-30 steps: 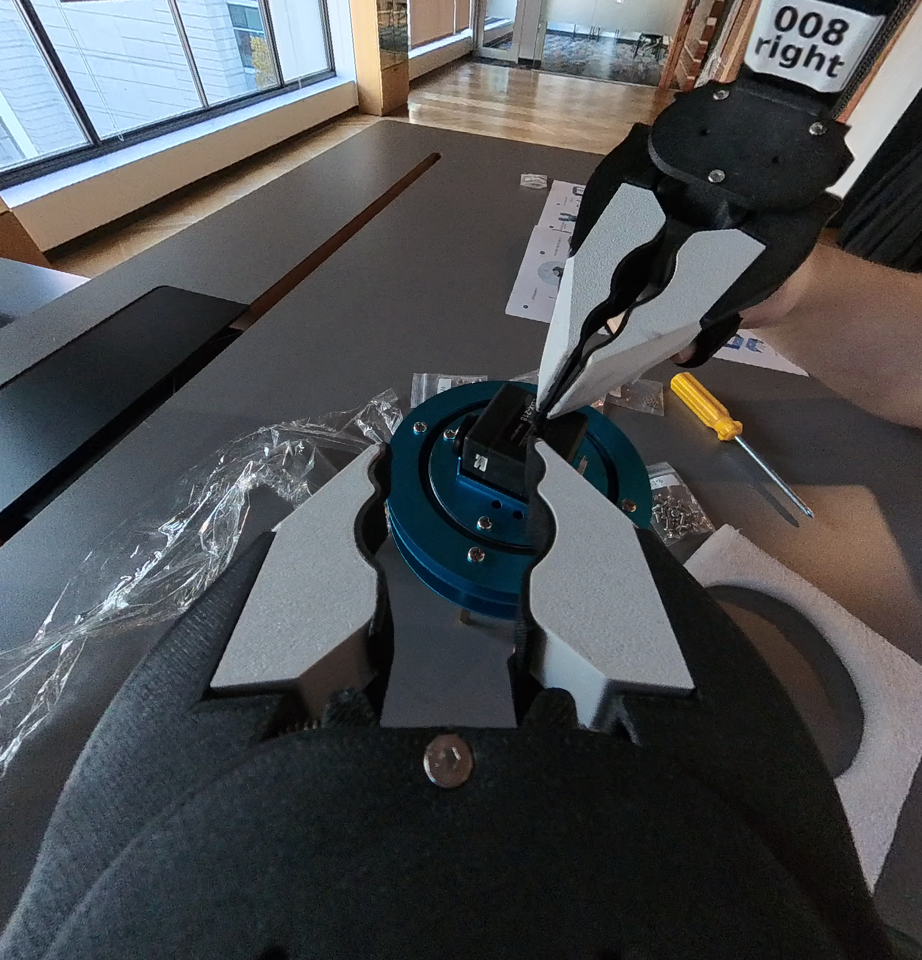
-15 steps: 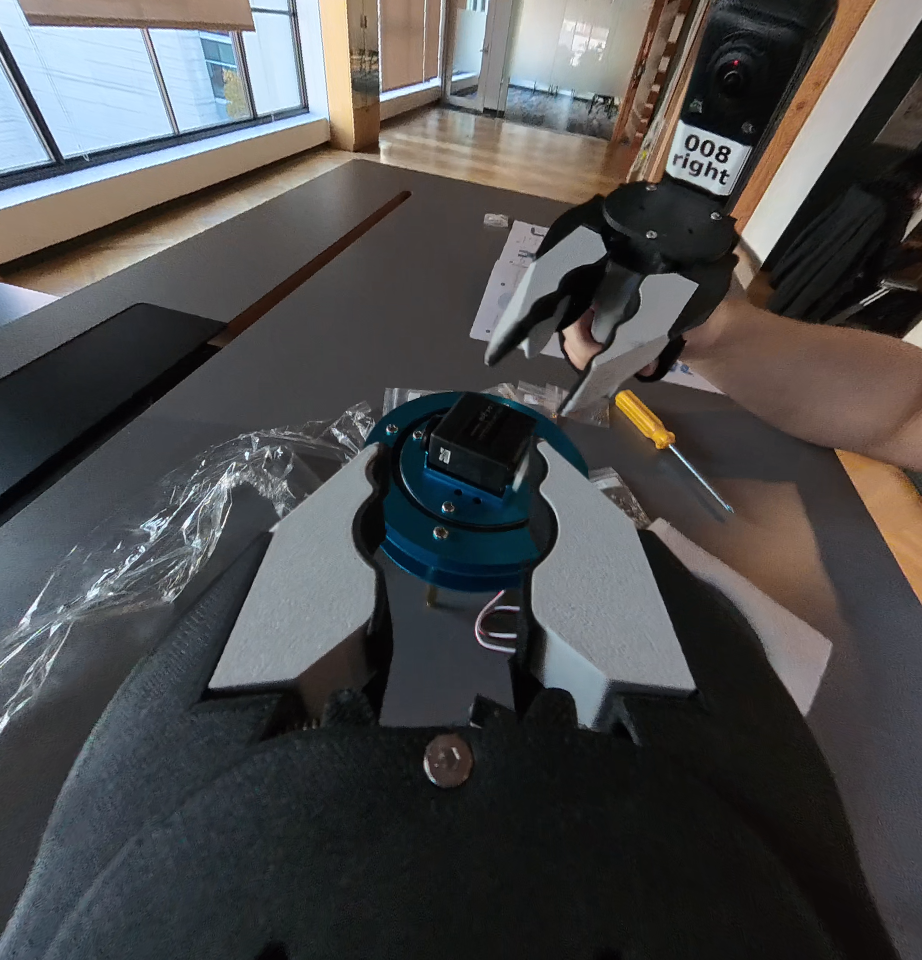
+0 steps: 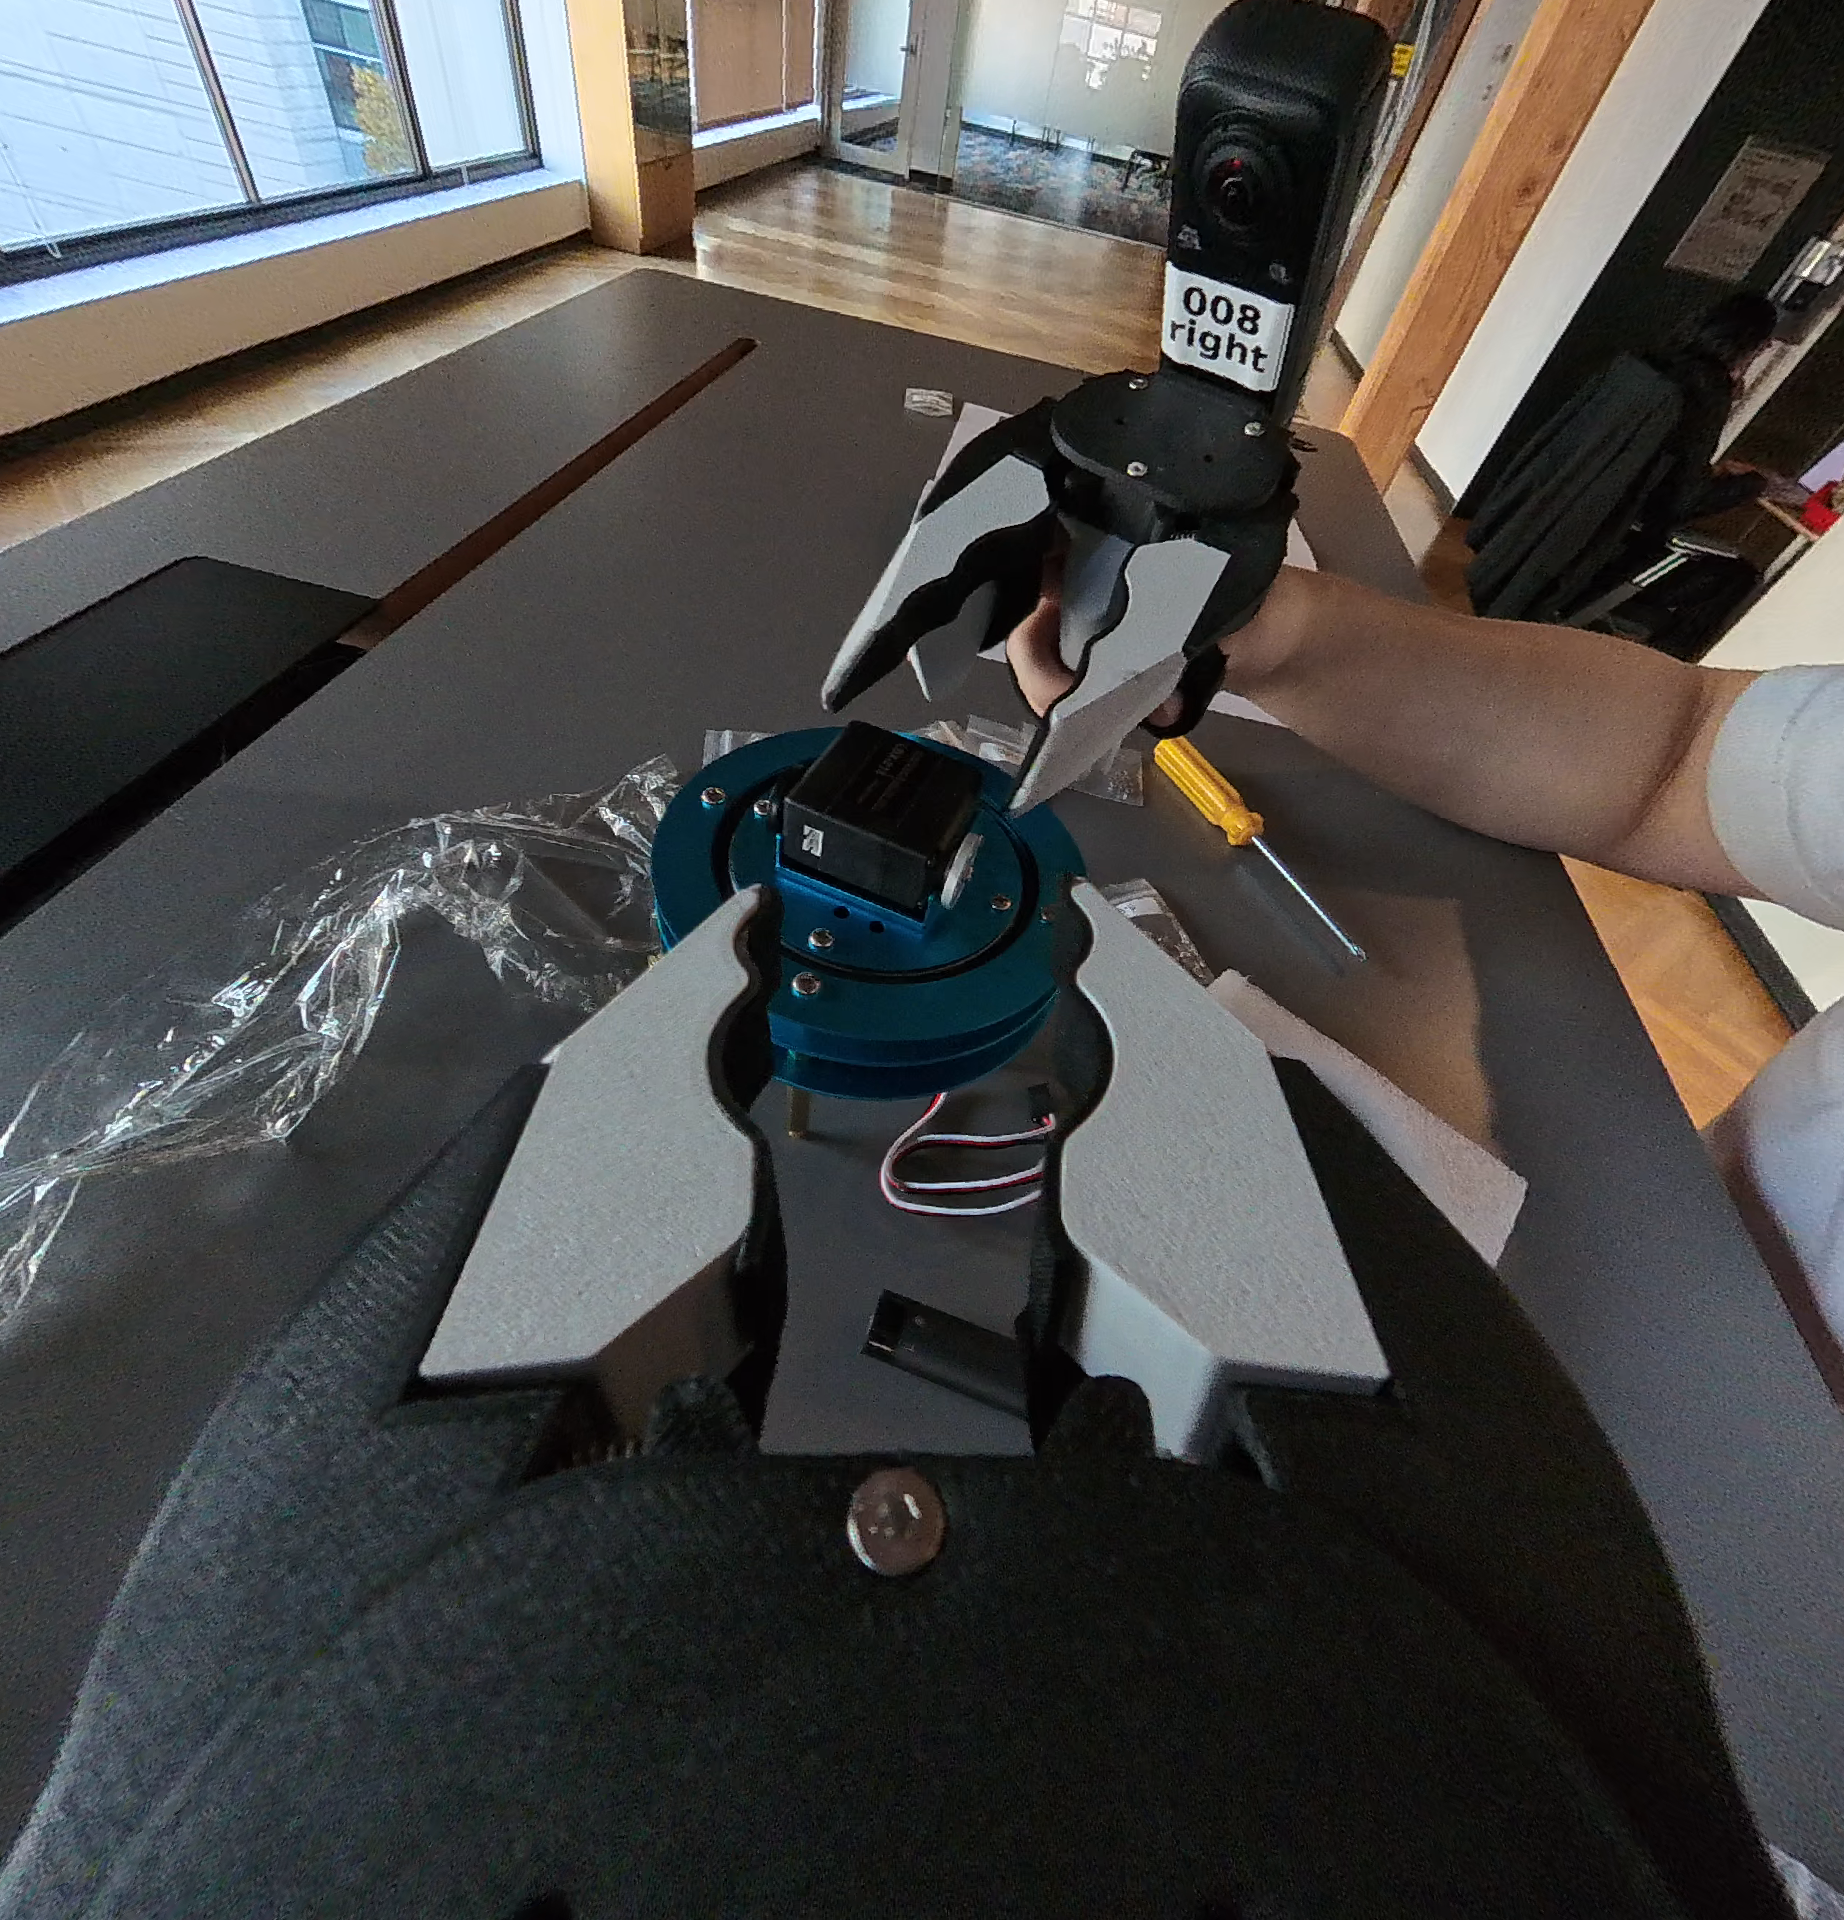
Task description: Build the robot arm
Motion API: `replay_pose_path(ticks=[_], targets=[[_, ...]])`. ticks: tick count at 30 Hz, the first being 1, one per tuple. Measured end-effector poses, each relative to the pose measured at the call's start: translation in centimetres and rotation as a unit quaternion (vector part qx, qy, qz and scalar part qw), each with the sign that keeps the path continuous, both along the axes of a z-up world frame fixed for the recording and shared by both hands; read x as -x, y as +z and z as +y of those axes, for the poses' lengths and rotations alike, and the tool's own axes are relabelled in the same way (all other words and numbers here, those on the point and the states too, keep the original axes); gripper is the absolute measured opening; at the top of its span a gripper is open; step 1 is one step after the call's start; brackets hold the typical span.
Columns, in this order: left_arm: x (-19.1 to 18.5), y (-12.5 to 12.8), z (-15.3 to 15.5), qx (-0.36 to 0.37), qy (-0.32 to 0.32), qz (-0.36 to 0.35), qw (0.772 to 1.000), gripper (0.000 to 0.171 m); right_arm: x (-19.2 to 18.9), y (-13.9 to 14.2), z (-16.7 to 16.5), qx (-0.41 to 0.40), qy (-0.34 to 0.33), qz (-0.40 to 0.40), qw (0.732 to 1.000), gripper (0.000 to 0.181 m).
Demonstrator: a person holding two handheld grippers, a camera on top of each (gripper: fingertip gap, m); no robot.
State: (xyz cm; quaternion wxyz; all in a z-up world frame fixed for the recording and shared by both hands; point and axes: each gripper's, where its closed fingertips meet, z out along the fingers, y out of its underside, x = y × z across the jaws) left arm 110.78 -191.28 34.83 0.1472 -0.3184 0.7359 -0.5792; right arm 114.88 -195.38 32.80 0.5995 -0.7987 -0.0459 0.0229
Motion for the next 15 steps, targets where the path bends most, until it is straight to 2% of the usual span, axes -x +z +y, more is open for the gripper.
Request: replay_pose_path(ticks=[15], targets=[[1.0, -0.1, -0.7, 0.019, -0.021, -0.003, 1.000, 0.049, 0.1, -1.9, 0.4, 0.035, -0.006, -0.029, 0.999, 0.050]])
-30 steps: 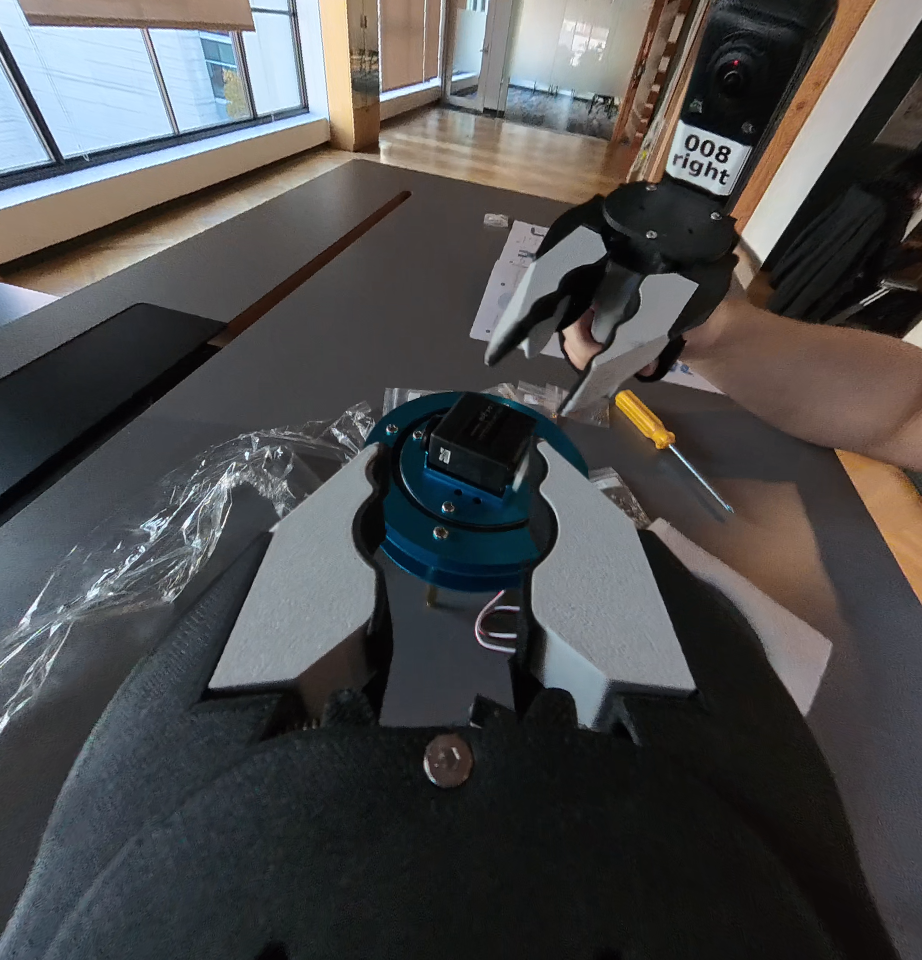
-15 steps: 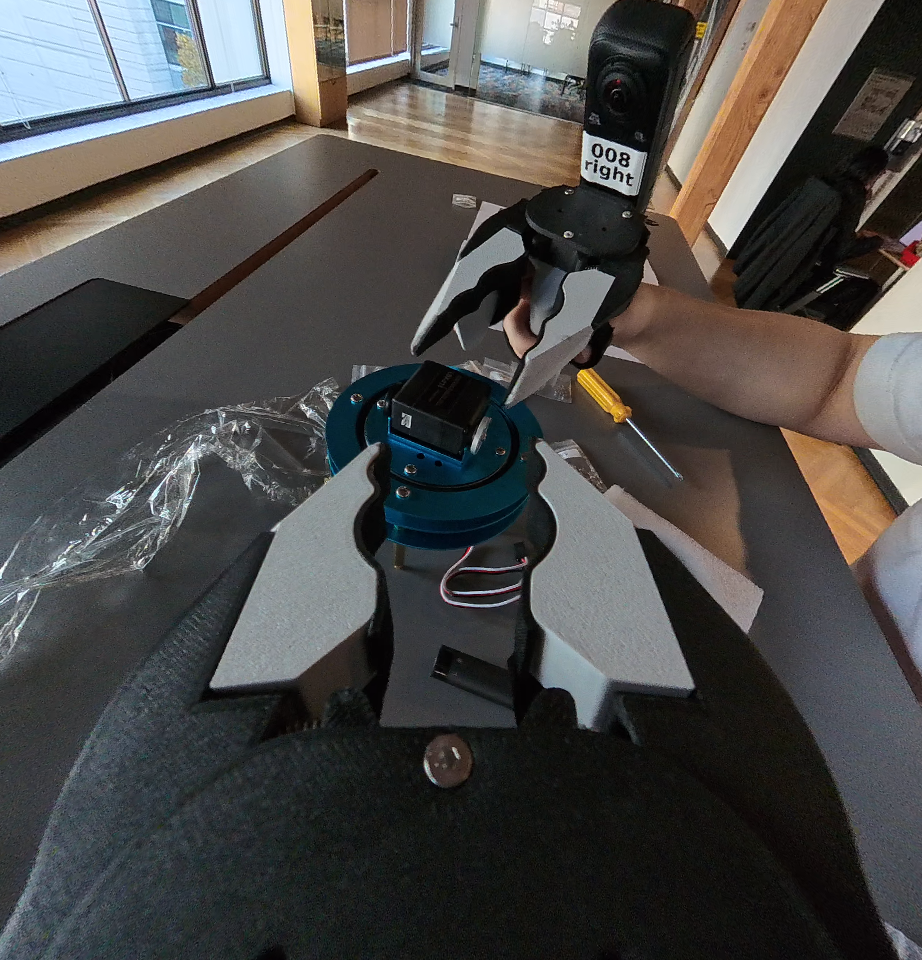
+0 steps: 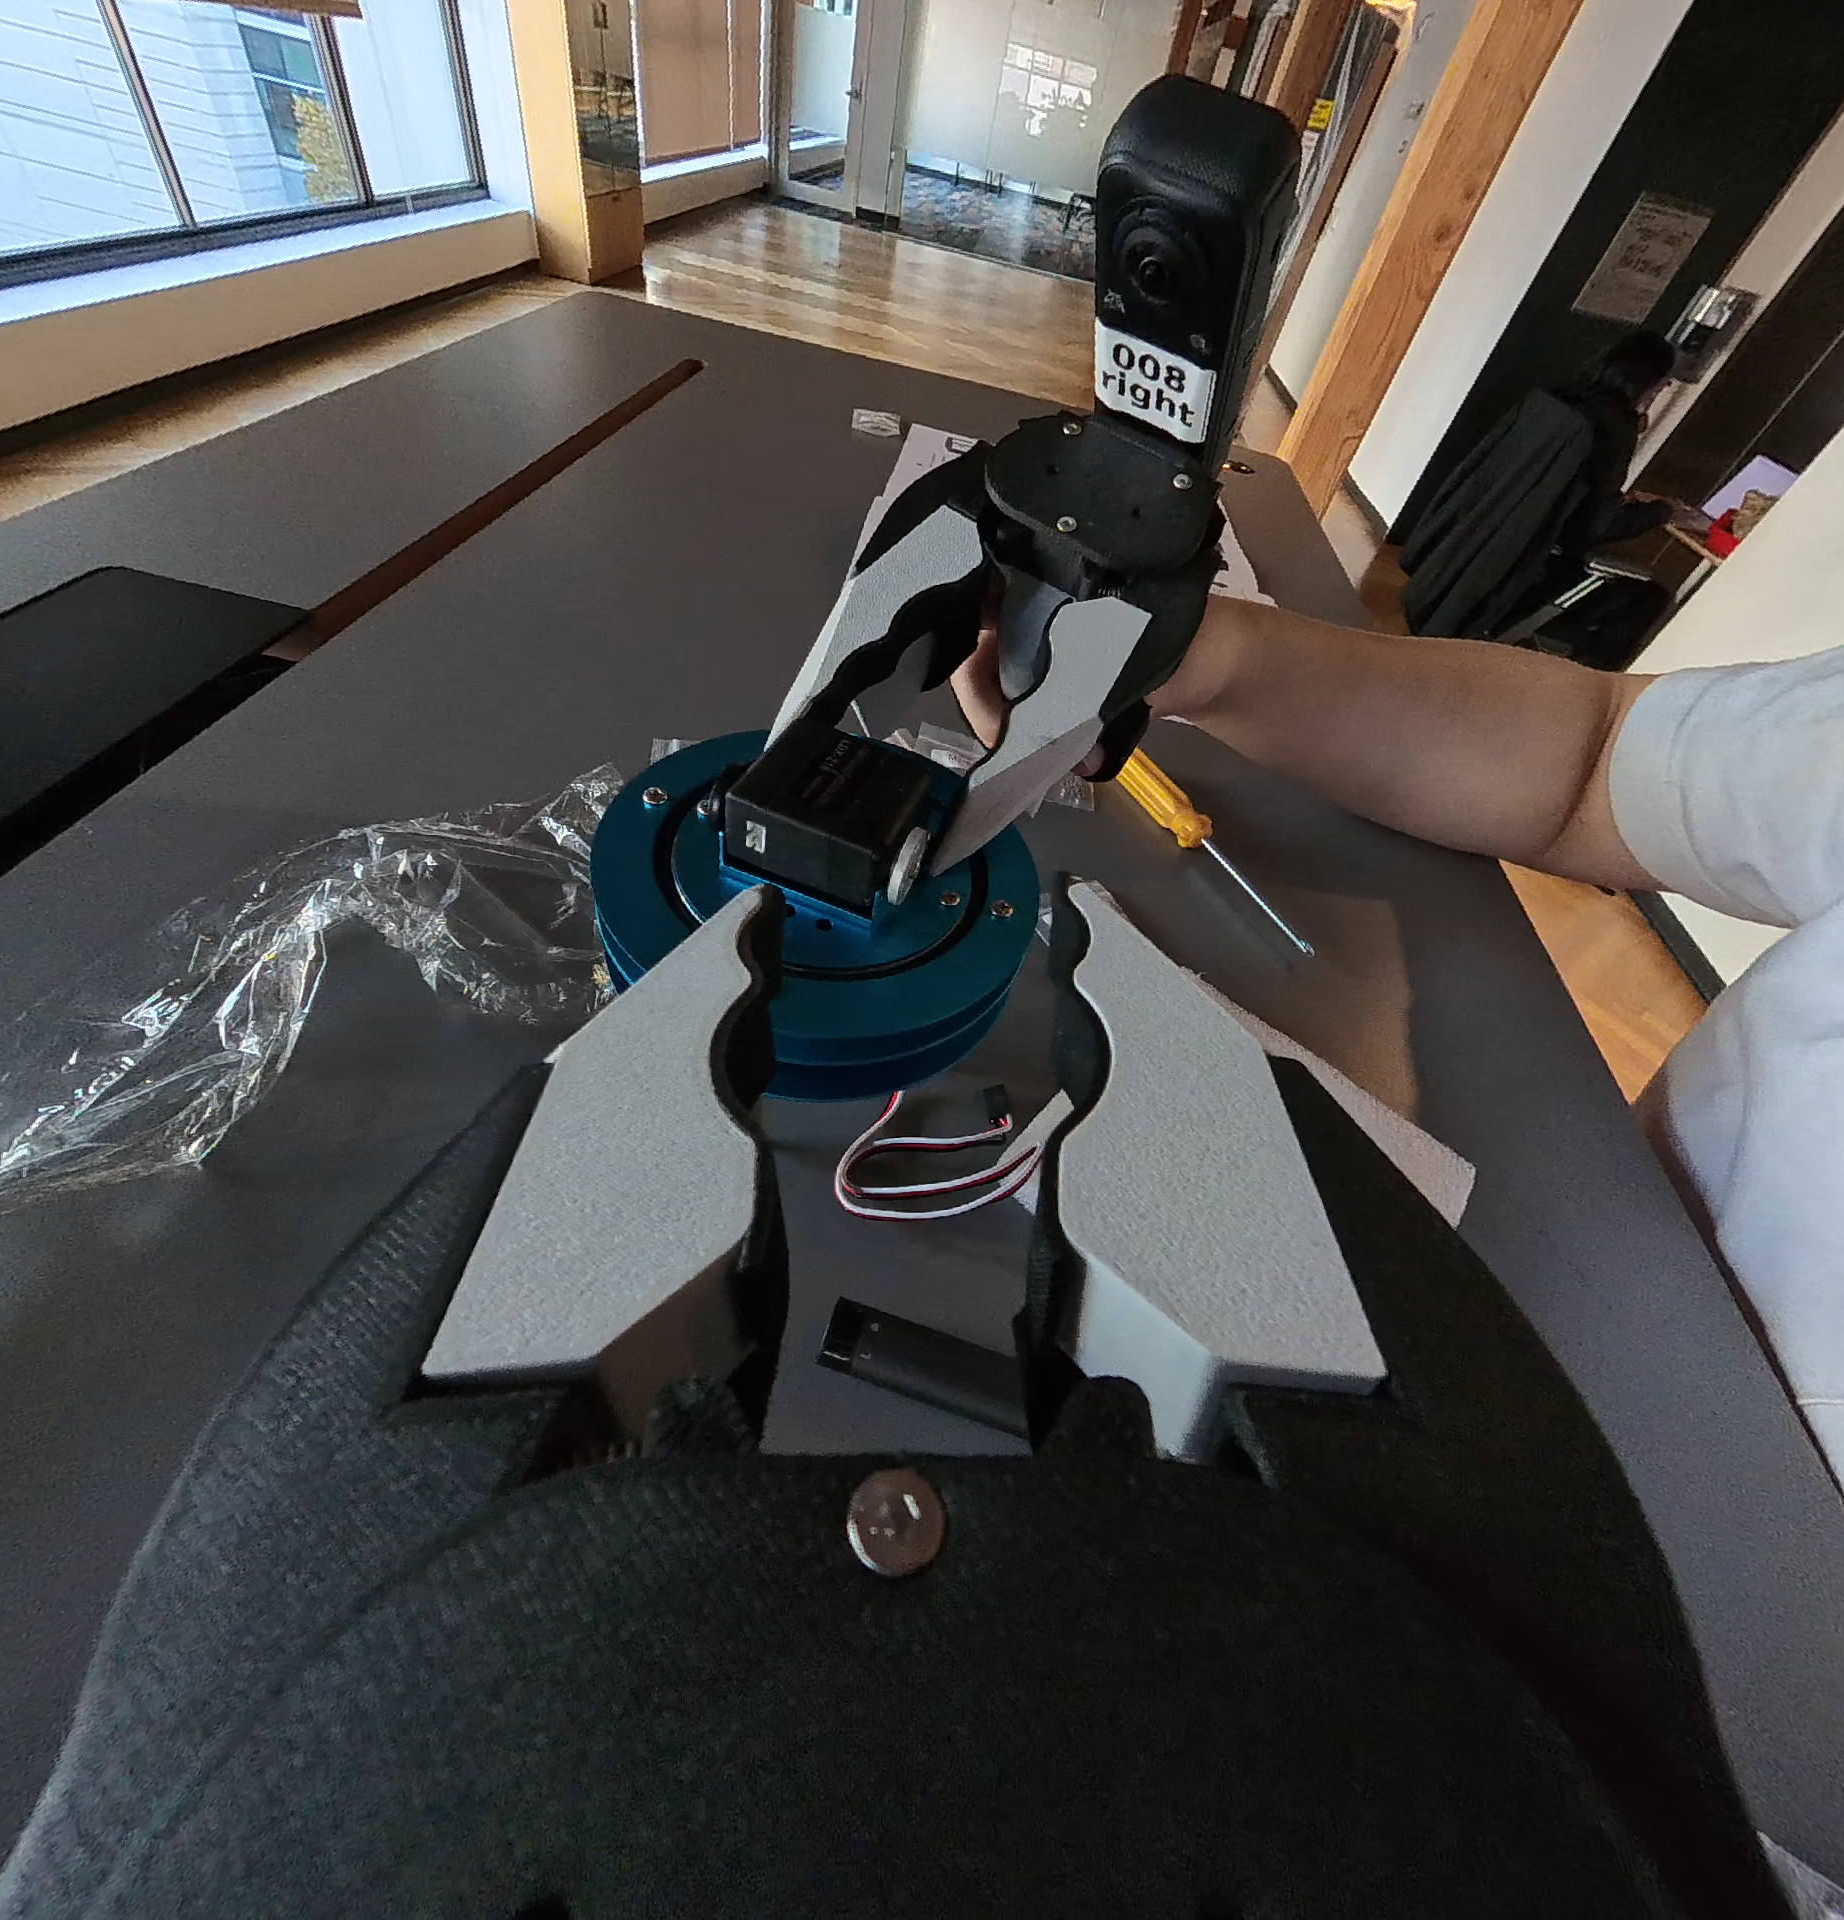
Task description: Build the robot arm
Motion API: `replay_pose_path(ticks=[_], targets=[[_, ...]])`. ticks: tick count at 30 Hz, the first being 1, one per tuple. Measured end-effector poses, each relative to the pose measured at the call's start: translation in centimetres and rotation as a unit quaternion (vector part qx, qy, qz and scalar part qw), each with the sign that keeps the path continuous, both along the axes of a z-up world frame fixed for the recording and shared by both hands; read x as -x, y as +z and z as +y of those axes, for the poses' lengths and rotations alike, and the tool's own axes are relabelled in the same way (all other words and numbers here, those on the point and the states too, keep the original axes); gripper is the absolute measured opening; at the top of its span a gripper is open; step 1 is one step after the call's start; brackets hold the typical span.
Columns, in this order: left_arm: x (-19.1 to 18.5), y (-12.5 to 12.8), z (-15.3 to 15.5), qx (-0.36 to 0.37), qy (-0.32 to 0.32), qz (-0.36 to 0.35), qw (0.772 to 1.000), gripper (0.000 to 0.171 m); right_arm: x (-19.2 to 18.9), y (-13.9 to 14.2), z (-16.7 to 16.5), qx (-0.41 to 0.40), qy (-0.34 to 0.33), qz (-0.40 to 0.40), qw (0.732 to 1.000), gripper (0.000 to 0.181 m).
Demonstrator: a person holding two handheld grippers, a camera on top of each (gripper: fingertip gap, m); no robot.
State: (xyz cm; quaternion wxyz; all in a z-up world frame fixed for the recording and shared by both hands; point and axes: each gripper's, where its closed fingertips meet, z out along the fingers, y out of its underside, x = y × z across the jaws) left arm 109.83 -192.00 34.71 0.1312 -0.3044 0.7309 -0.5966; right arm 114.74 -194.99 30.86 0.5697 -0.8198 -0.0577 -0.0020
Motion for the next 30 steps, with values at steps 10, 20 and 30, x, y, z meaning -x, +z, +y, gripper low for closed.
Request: replay_pose_path(ticks=[10, 20, 30], targets=[[0.14, -0.19, 0.29, -0.001, 0.001, -0.001, 1.000, 0.049, 0.12, 0.30, -0.36, -0.016, 0.003, 0.011, 1.000, 0.051], [0.15, -0.22, 0.32, 0.001, -0.001, -0.002, 1.000, 0.048, -0.14, 0.36, -0.28, -0.015, -0.004, 0.008, 1.000, 0.050], [0.14, -0.03, 0.80, -0.006, 0.005, -0.001, 1.000, 0.049, 0.12, 0.45, -0.42, -0.014, 0.005, 0.008, 1.000, 0.053]])
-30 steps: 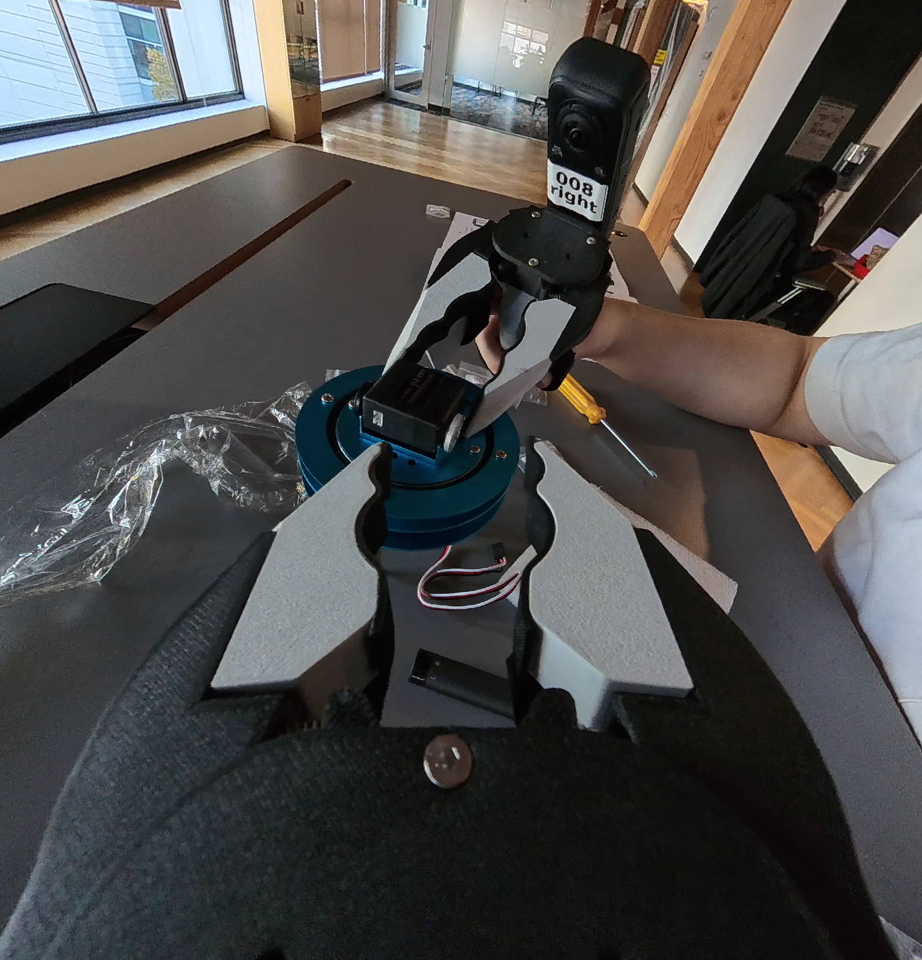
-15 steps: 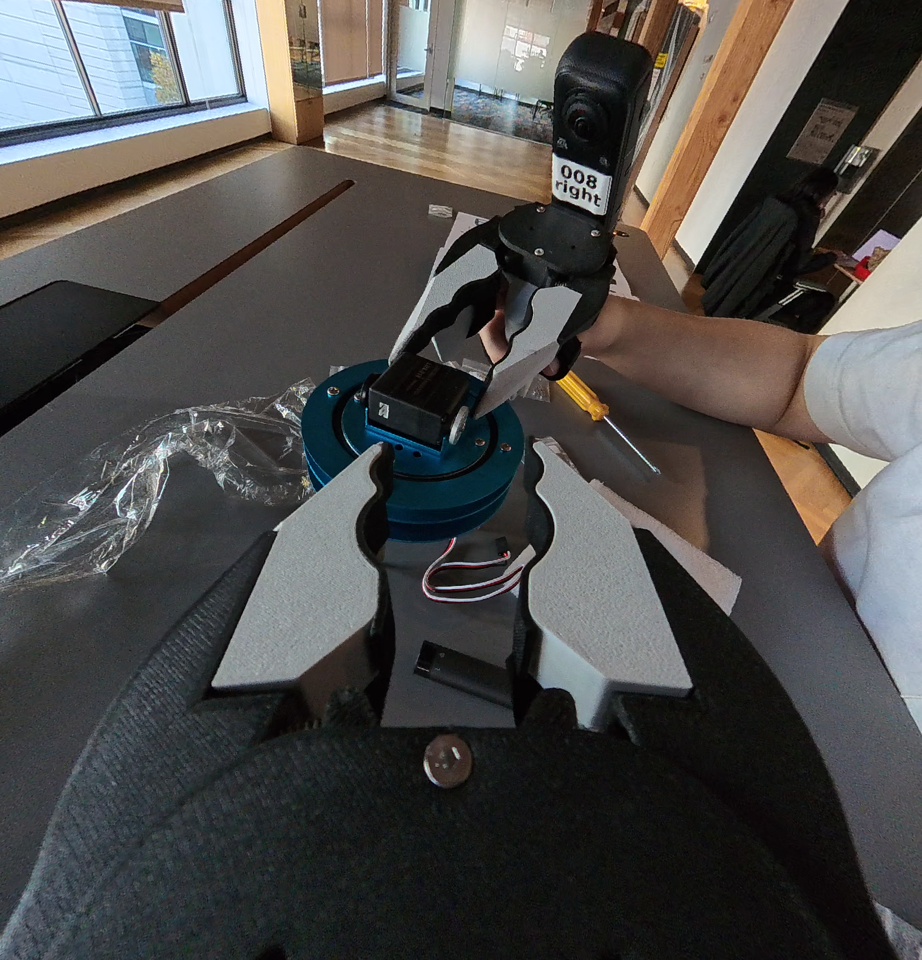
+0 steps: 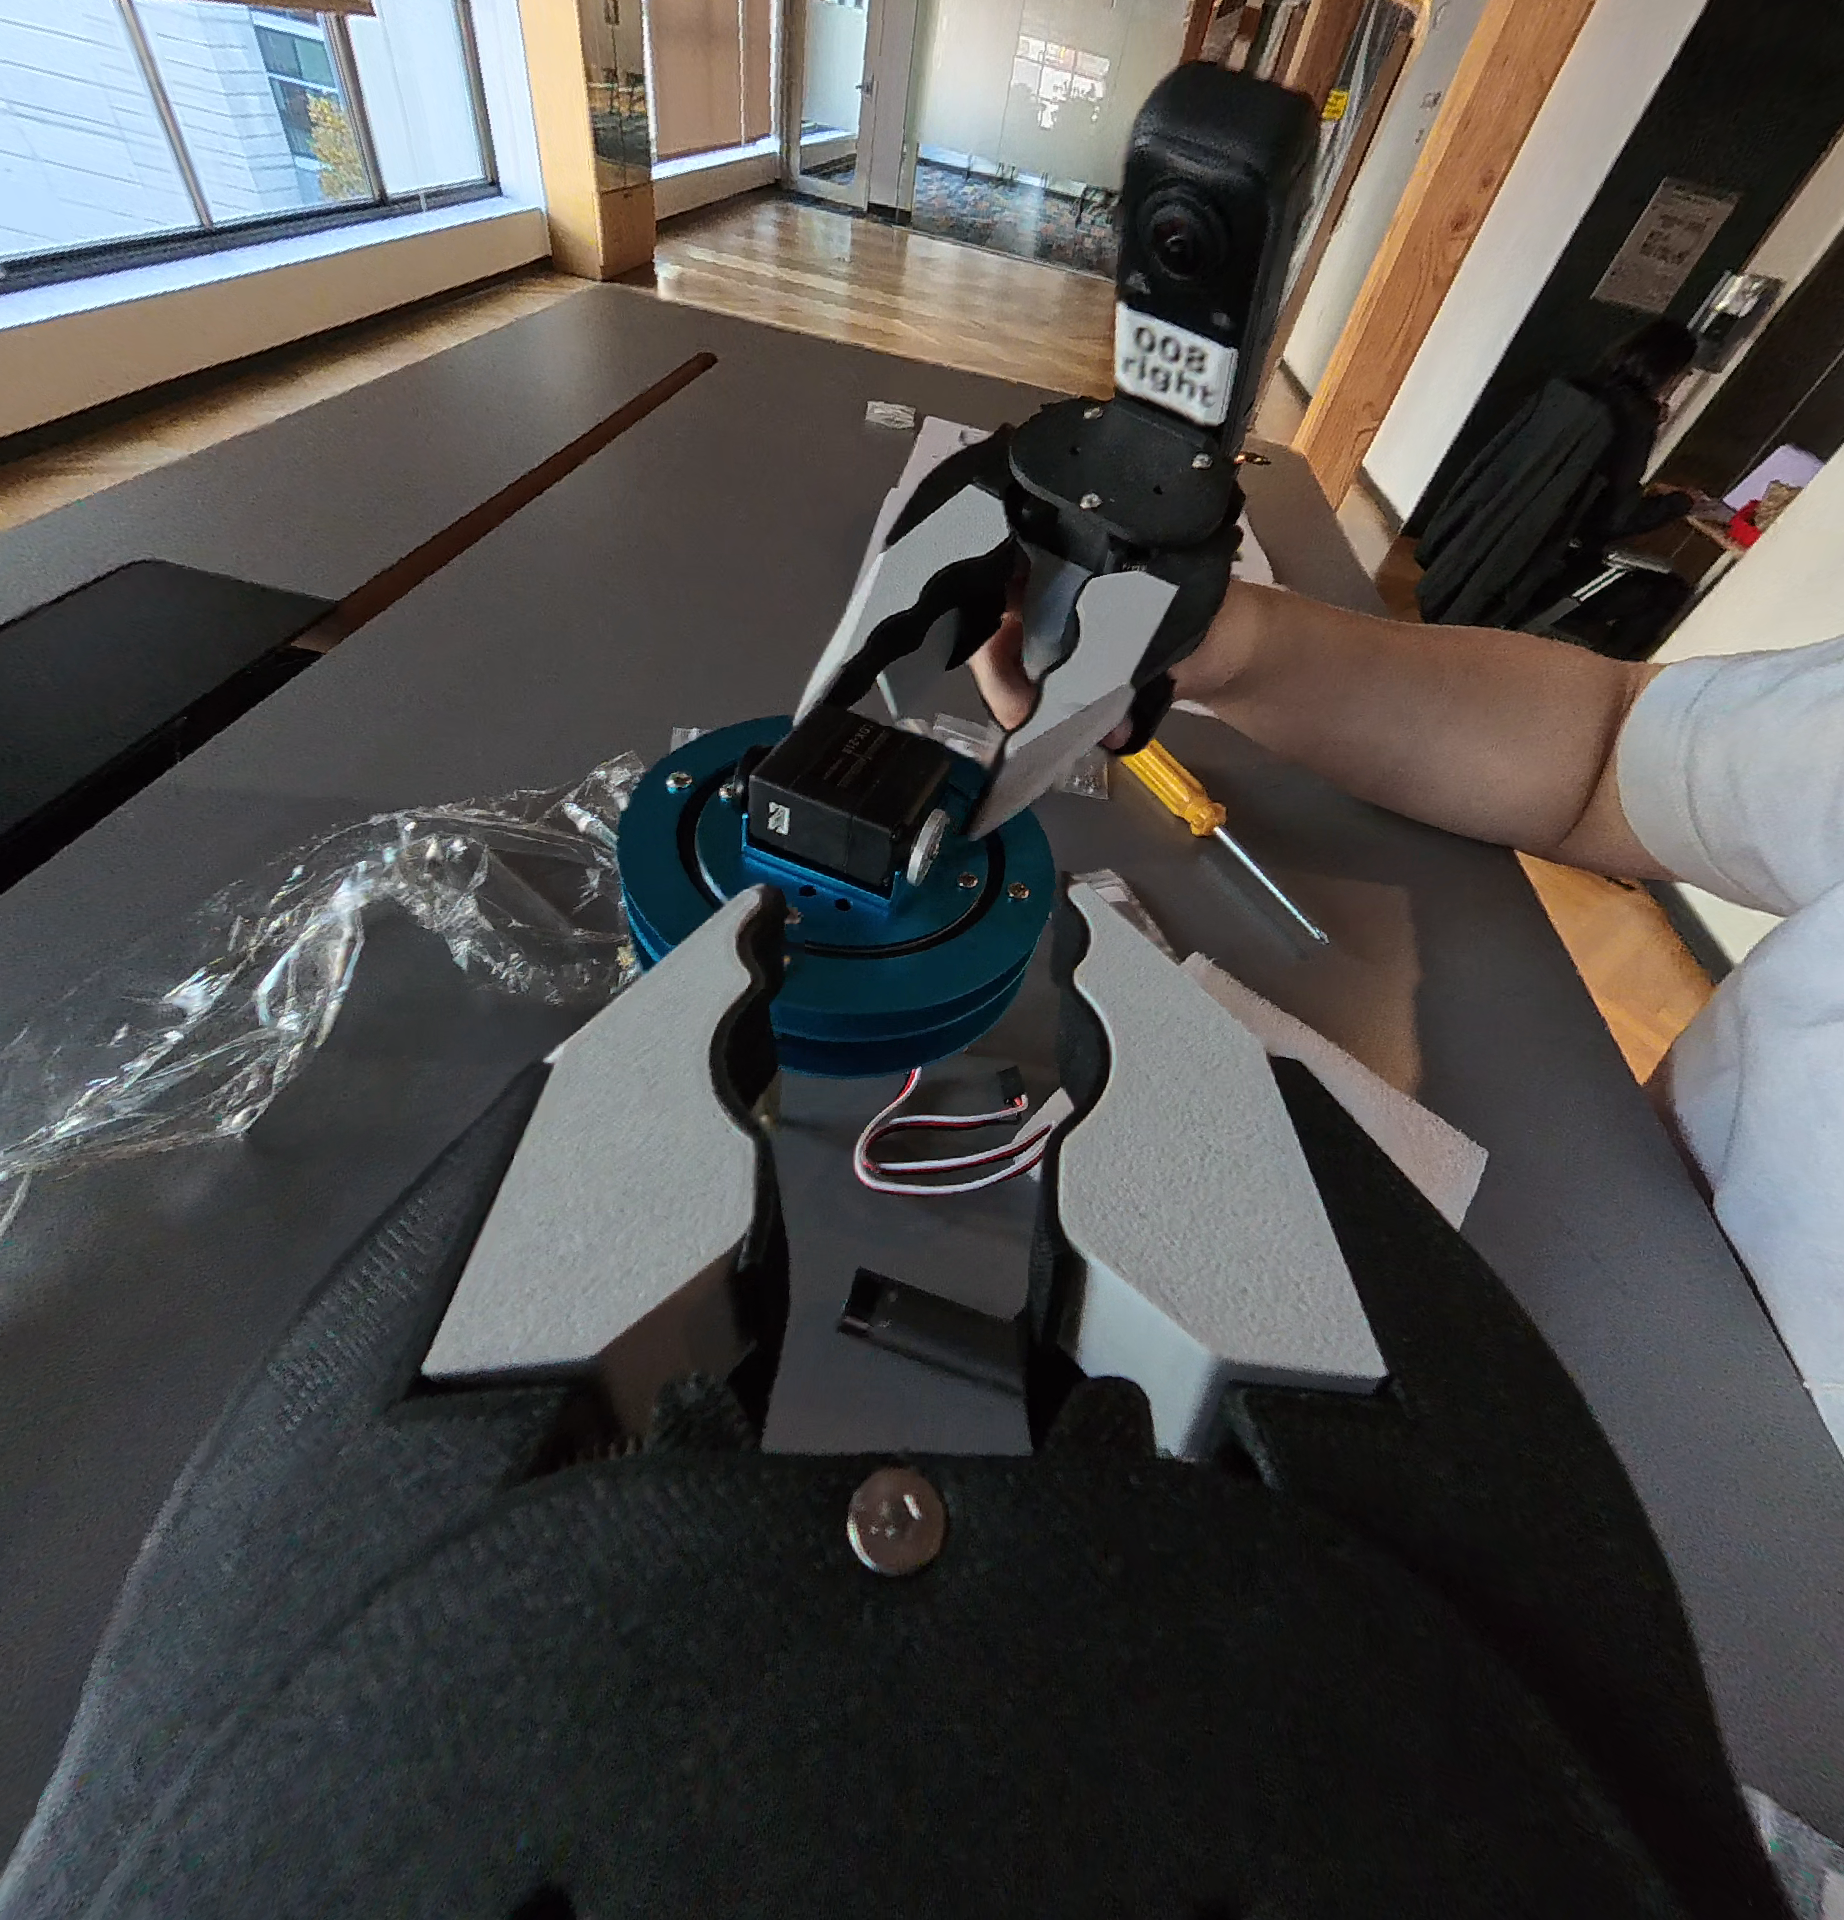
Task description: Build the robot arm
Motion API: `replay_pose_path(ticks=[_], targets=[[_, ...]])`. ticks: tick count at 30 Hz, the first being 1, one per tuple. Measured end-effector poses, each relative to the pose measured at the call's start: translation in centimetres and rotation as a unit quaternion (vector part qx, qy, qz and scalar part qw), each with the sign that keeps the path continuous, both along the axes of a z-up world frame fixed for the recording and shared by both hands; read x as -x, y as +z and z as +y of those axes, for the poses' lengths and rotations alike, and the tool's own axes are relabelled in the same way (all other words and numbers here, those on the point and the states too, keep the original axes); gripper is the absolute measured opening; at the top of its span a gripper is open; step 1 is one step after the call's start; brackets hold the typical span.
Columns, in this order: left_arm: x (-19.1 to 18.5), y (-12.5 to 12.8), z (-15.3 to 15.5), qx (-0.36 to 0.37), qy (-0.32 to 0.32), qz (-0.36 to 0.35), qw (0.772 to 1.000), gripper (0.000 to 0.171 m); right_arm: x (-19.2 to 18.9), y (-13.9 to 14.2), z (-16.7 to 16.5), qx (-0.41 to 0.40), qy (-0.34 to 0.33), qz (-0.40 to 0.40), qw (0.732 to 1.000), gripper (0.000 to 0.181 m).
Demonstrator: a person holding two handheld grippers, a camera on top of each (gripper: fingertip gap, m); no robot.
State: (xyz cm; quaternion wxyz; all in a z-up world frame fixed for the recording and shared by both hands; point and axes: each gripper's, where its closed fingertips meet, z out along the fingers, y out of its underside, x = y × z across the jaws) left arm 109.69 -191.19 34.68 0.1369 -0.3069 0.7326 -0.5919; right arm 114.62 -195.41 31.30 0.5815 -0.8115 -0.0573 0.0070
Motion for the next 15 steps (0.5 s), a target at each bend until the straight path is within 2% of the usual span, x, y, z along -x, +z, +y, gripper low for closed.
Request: replay_pose_path(ticks=[3, 6, 9, 12, 15], targets=[[0.2, -0.3, 2.8, -0.065, 0.059, 0.037, 0.995, 0.043, 0.1, 1.6, -0.8, -0.017, -0.003, -0.012, 1.000, 0.055], [2.3, -2.5, 6.0, -0.127, 0.138, 0.161, 0.969, 0.037, -0.4, 4.5, -2.5, -0.037, -0.032, -0.041, 0.998, 0.055], [4.9, -3.9, 4.3, -0.100, 0.158, 0.242, 0.952, 0.033, 0.3, 7.4, -4.1, -0.064, -0.038, -0.072, 0.995, 0.054], [7.0, -7.1, 3.4, -0.170, 0.181, 0.307, 0.919, 0.038, 1.3, 8.9, -4.8, -0.078, -0.033, -0.097, 0.992, 0.055], [8.2, -8.5, 2.0, -0.174, 0.198, 0.349, 0.899, 0.037, 2.3, 9.8, -5.1, -0.086, -0.025, -0.106, 0.990, 0.057]])
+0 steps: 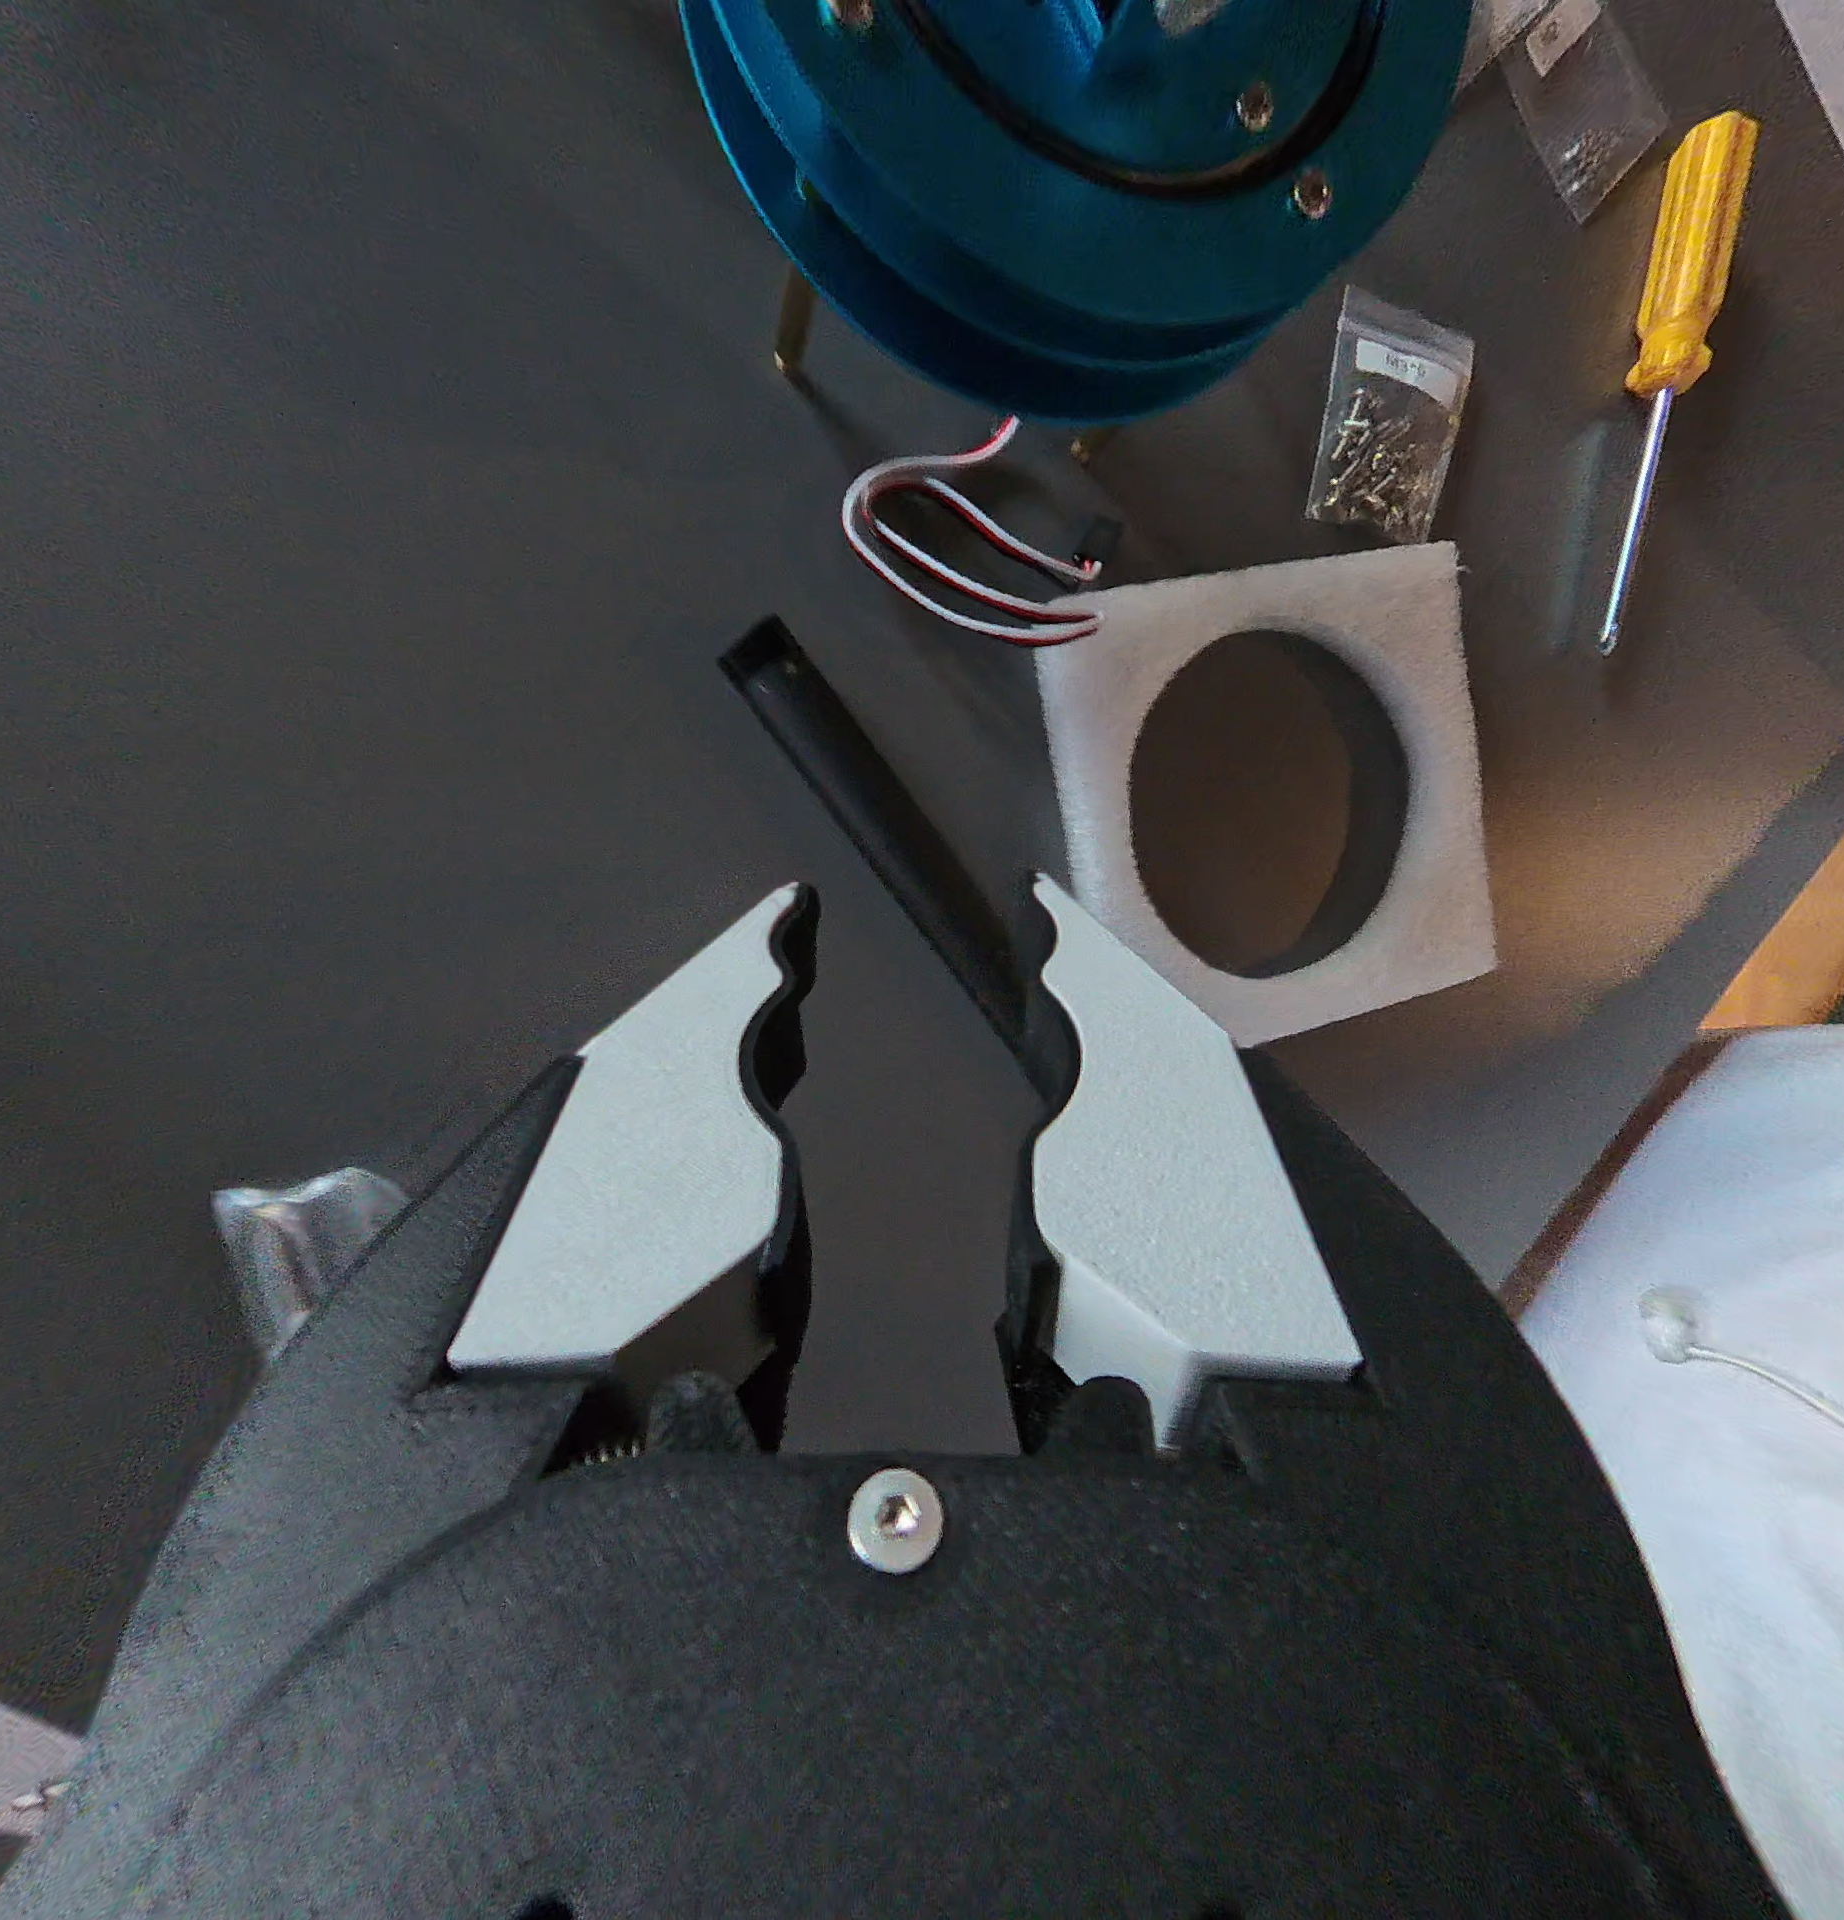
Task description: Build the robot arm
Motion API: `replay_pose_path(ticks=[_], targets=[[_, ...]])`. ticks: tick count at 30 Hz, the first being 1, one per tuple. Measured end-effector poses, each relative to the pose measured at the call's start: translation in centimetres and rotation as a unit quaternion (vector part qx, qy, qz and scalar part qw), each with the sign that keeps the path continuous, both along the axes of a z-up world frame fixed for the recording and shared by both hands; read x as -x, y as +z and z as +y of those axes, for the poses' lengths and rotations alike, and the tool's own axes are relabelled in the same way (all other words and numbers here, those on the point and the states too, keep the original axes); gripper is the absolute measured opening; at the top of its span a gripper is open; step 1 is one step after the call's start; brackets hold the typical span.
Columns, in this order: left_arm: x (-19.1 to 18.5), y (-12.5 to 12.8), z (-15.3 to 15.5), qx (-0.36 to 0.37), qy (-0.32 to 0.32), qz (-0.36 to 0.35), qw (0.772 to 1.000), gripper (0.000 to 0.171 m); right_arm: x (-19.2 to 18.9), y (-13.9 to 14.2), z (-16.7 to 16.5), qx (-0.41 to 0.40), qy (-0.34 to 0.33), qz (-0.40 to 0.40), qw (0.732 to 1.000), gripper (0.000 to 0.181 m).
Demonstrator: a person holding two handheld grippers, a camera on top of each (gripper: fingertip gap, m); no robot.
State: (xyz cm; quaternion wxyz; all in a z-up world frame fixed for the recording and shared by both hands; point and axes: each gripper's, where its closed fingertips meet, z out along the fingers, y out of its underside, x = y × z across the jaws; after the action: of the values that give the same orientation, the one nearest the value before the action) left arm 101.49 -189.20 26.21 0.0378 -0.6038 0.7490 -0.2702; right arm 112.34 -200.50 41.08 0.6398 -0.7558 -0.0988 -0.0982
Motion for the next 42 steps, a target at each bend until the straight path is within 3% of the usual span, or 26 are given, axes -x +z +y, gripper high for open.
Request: replay_pose_path(ticks=[9, 11, 16, 21, 25, 28, 33, 36, 38, 42], targets=[[2.2, -3.5, -1.2, -0.101, 0.043, 0.095, 0.989, 0.032, 3.5, 0.7, -0.8, -0.032, 0.041, -0.001, 0.999, 0.056], [2.2, -3.7, -1.3, -0.136, 0.029, 0.101, 0.985, 0.022, 4.5, 0.0, -1.4, -0.027, 0.051, 0.010, 0.998, 0.055], [2.5, -3.8, -0.7, -0.213, -0.014, 0.133, 0.968, 0.019, 6.8, -2.9, -3.4, 0.026, 0.058, -0.044, 0.997, 0.054], [3.8, -3.3, 0.7, -0.299, -0.117, 0.137, 0.937, 0.016, 10.0, -6.4, -3.0, 0.078, 0.088, -0.100, 0.988, 0.054], [5.0, -2.5, -0.8, -0.294, -0.225, 0.103, 0.923, 0.015, 12.3, -9.8, -0.5, 0.110, 0.105, -0.158, 0.976, 0.051], [5.8, -1.5, -2.1, -0.291, -0.309, 0.058, 0.904, 0.015, 13.4, -10.5, 2.1, 0.095, 0.096, -0.192, 0.972, 0.051], [6.9, -0.3, -3.3, -0.277, -0.407, -0.003, 0.870, 0.015, 15.9, -11.8, 4.5, 0.125, 0.137, -0.076, 0.980, 0.051], [7.7, -0.4, -3.0, -0.263, -0.458, -0.011, 0.849, 0.015, 15.8, -12.3, 5.4, 0.166, 0.122, -0.088, 0.974, 0.037], [8.0, -0.5, -2.9, -0.250, -0.494, -0.023, 0.833, 0.015, 16.6, -13.3, 5.5, 0.217, 0.145, -0.079, 0.962, 0.021], [8.0, -0.8, -2.4, -0.215, -0.548, -0.027, 0.808, 0.015, 17.4, -14.4, 5.8, 0.297, 0.152, 0.005, 0.943, 0.017]])
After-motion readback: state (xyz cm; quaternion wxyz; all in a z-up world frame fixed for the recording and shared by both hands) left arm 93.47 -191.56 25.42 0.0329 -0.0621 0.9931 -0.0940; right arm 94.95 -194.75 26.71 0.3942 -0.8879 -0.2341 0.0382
